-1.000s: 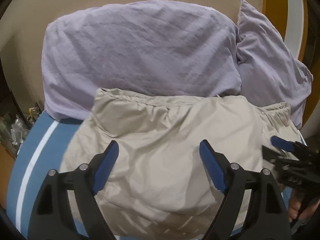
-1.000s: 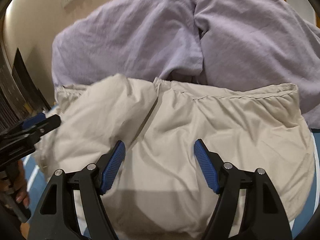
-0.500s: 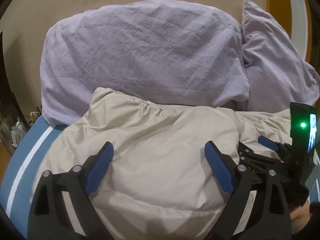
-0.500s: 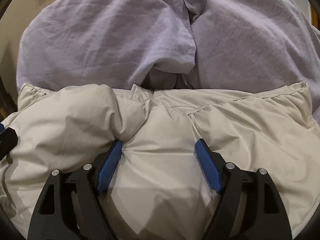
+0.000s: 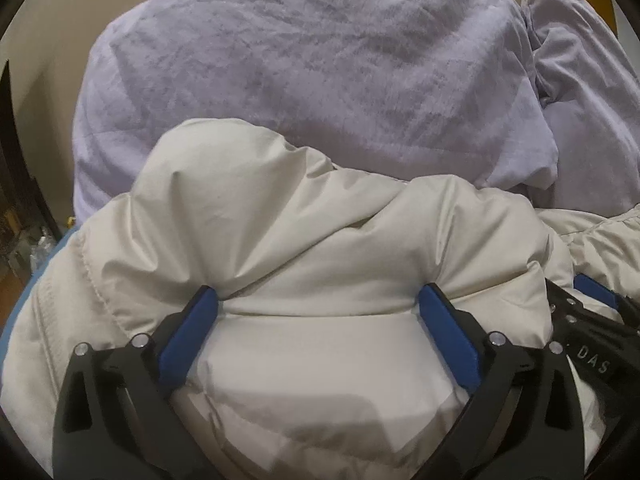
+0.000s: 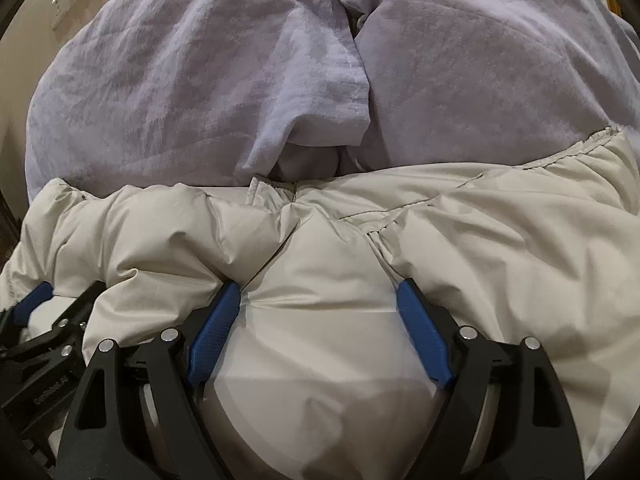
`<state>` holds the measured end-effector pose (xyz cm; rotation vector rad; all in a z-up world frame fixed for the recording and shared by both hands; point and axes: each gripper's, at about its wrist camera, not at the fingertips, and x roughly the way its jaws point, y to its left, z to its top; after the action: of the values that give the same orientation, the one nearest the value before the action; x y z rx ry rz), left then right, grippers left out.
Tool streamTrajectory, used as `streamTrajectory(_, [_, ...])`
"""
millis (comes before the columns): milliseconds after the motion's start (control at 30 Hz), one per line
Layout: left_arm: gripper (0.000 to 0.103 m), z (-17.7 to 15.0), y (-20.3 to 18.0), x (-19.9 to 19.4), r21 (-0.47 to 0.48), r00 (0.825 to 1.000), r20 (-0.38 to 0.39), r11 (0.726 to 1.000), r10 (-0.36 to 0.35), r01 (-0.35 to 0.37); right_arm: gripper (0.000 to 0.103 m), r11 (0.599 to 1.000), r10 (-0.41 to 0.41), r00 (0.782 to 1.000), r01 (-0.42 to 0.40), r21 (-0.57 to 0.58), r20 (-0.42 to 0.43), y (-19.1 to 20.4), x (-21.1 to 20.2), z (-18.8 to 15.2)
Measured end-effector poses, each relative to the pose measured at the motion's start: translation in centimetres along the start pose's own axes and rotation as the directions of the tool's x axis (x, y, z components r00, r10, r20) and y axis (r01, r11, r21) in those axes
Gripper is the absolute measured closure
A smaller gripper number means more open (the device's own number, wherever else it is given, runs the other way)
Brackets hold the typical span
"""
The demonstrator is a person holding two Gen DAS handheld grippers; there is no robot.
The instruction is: Fold large clothes
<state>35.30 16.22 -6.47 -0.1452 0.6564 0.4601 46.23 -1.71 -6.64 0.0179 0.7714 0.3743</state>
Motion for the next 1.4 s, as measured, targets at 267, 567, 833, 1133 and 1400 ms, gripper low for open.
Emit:
streamTrajectory(267, [0.002,-0.3,1.4,1.1,-0.024,0.999,-0.012,0.999,-0.043,0.043,0.02,0.999,0.034,0.999,-0.034,0.019,-0.013,-1.2,-2.4,1.3])
streamTrajectory(567, [0.002,-0.7,2.3,1.7,-0.042,0.998,-0.018,0.997,-0.059,0.058,0.02,0.957,-0.286,0.958,0.286,0.042,0.009,-7.7,-4.5,3.8])
streamTrajectory(833, [0.002,-0.6,1.5,1.3,-0.046,0.997,-0.011,0.997,-0.07,0.069,0.016,0.919,-0.381,0.924,0.383,0.093,-0.043,-12.8,-1.0,3.1])
streamTrajectory(1133, [0.002,1.8,4.2,-2.2,-0.136,0.994,0.029,0.985,-0.103,0.106,0.012,0.91,-0.405,0.913,0.408,0.067,-0.055,-13.4,0.0,2.5])
streamTrajectory(1400, [0.002,2.8,8.5,0.2,-0.165,0.998,-0.031,0.984,0.061,-0.065,0.012,0.899,-0.432,0.9,0.434,0.062,-0.053,-12.1,-0.6,2.9])
